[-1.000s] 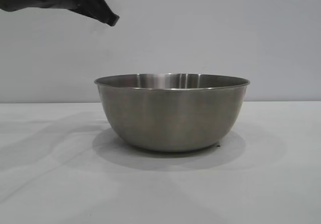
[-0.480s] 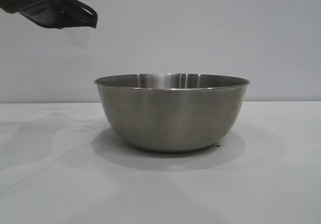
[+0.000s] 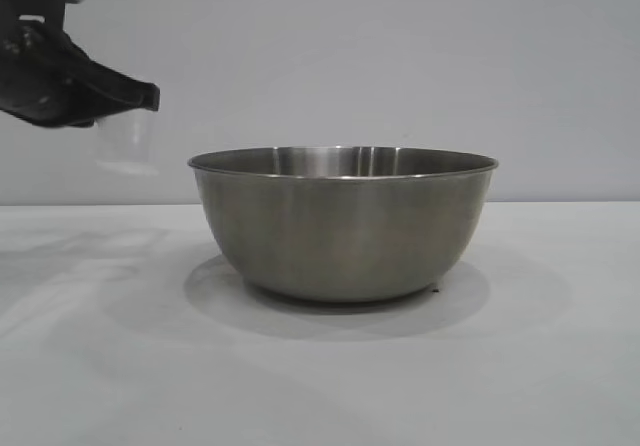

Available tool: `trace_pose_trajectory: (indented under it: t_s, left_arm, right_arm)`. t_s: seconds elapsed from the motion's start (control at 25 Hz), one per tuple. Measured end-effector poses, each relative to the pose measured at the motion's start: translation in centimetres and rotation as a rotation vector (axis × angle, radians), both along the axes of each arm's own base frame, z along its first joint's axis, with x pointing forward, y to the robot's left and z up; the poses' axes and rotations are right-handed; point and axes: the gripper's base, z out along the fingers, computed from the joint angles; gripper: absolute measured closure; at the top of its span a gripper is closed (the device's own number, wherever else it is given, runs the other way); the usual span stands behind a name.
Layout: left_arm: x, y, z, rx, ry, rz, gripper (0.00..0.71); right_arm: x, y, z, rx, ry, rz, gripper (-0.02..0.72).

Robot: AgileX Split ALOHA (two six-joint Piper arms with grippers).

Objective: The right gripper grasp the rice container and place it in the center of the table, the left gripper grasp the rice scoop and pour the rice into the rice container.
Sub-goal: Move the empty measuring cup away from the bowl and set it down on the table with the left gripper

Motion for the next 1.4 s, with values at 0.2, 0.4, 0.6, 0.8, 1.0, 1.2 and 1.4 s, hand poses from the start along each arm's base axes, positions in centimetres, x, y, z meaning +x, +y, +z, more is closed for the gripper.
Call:
trace_pose_trajectory:
  t_s: [0.2, 0.4, 0.6, 0.8, 1.0, 1.2, 1.4]
  left_arm:
    - [-1.3, 0.3, -3.2, -0.009, 0.097, -0.011, 0.71]
    - [-1.7, 0.2, -3.9, -0.016, 0.117, -0.028, 0.71]
    - [-1.7, 0.2, -4.1, -0.014, 0.122, -0.033, 0.71]
    - [-2.4, 0.3, -4.4, -0.006, 0.147, -0.04, 0.539]
    - [-3.8, 0.5, -5.0, -0.012, 0.196, -0.058, 0.401]
    - [-6.1, 1.0, -4.6, -0.038, 0.24, -0.08, 0.376]
    - [-8.8, 1.2, -3.5, -0.048, 0.27, -0.154, 0.376]
  right_arm:
    - [0.0, 0.0, 0.0, 0.0, 0.0, 0.0, 0.161]
    - [0.0, 0.0, 0.0, 0.0, 0.0, 0.0, 0.161]
    - [0.0, 0.0, 0.0, 0.0, 0.0, 0.0, 0.161]
    - [0.0, 0.0, 0.0, 0.0, 0.0, 0.0, 0.161]
    - [0.0, 0.0, 0.0, 0.0, 0.0, 0.0, 0.161]
    - [0.0, 0.0, 0.0, 0.0, 0.0, 0.0, 0.161]
    - [0.0, 0.0, 0.0, 0.0, 0.0, 0.0, 0.161]
